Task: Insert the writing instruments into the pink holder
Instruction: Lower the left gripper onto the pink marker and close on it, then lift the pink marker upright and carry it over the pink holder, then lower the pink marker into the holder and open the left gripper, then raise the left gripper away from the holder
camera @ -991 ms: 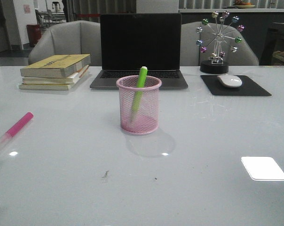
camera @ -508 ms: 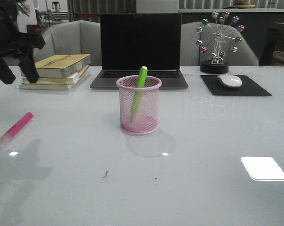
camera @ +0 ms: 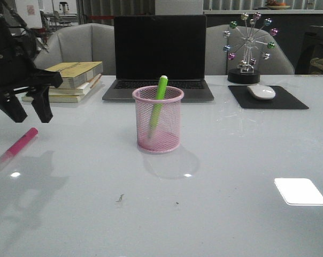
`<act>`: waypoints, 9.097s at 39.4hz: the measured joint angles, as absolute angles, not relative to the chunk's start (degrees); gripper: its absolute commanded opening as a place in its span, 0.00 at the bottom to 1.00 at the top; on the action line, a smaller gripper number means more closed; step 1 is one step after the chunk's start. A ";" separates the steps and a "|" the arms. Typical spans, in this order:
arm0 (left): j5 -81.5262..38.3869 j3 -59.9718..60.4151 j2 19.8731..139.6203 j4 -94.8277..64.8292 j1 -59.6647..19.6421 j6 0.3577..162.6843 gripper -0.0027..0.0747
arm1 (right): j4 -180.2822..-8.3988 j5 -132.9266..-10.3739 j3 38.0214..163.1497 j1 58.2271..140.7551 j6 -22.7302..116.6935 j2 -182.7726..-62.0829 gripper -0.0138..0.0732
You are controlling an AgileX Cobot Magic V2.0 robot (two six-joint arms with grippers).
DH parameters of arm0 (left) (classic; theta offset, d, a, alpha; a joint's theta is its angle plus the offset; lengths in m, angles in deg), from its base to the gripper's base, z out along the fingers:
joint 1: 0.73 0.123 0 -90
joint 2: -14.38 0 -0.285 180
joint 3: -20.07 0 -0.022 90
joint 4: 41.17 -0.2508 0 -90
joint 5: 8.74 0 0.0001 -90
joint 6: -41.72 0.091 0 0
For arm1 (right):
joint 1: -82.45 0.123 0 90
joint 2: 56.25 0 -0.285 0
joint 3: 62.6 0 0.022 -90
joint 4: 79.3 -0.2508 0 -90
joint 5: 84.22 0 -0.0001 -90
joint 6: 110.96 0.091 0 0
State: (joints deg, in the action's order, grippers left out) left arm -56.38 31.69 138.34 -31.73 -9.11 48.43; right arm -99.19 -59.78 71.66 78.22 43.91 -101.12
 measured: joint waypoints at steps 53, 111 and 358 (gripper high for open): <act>-58.54 32.26 143.83 -36.00 -9.11 48.56 0.32 | -99.19 -59.78 71.66 78.22 43.91 -101.12 0.61; -32.21 52.97 137.42 -29.85 -27.87 48.66 0.16 | -99.19 -59.78 71.66 78.22 43.91 -101.12 0.61; -28.83 -23.36 54.71 -30.99 -4.34 56.01 0.46 | -99.16 -59.78 71.66 78.22 43.64 -101.12 0.61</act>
